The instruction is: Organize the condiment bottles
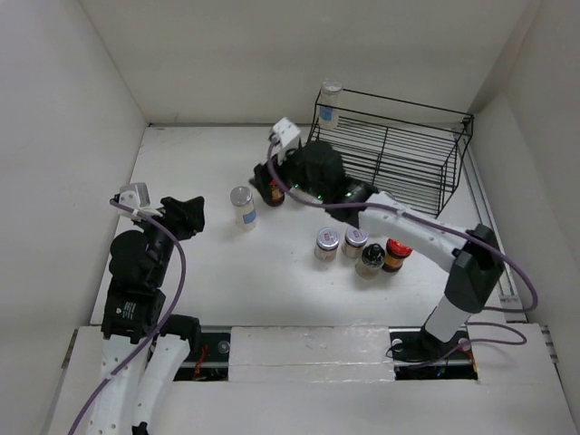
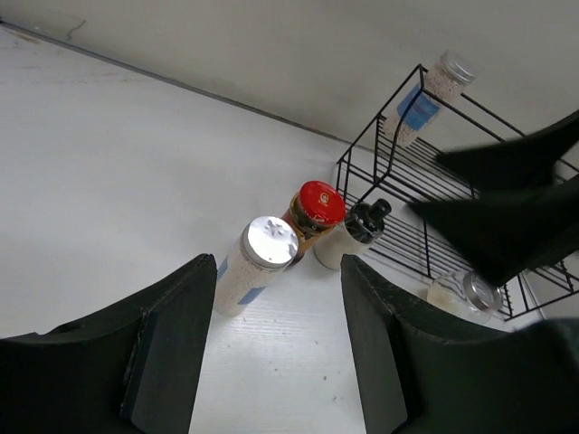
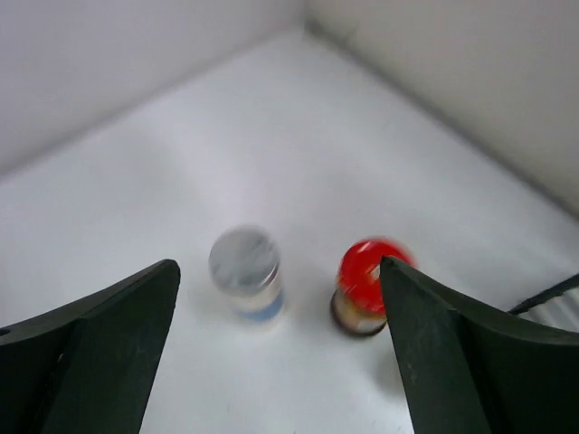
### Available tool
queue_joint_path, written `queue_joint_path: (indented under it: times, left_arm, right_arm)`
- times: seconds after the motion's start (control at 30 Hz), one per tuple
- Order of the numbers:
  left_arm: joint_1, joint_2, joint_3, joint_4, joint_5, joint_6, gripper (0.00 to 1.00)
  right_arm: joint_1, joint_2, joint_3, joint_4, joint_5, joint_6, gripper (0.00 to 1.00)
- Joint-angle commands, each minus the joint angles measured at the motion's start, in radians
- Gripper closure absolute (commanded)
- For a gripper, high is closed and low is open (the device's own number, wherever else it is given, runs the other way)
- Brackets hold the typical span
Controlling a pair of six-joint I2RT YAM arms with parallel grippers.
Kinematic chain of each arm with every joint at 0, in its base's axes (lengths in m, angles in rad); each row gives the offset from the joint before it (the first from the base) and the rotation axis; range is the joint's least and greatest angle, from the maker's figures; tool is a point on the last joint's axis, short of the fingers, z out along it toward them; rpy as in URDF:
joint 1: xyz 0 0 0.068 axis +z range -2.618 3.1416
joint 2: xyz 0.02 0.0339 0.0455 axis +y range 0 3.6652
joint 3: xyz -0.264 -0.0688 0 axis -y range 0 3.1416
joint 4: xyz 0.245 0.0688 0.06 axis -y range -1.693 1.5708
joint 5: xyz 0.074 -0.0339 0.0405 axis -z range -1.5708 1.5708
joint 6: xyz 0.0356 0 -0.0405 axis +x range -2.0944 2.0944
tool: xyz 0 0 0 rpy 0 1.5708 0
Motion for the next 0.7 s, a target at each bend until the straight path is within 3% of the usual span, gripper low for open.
queue_joint_path:
  times: [0.0, 0.2, 0.53, 0.67]
  left_arm:
    - [0.005, -0.025, 0.016, 0.016, -0.044, -0.017, 0.47]
    - [0.005, -0.025, 0.016, 0.025, -0.035, -0.017, 0.42]
    - [0.005, -0.014, 0.007, 0.025, 0.007, -0.007, 0.38]
    - [0.005, -0.014, 0.007, 0.035, 0.017, 0.002, 0.38]
  right_arm:
    - [0.071, 0.037, -0.056, 0.032, 0.032, -0.001, 0.01]
    - [0.115, 0.142, -0.038, 0.02, 0.044, -0.01, 0.01]
    - [0.115, 0.386, 0.149, -0.026, 0.039, -0.01, 0.01]
    - [0.115, 0.454, 0.206, -0.026, 0.048, 0.001, 0.06]
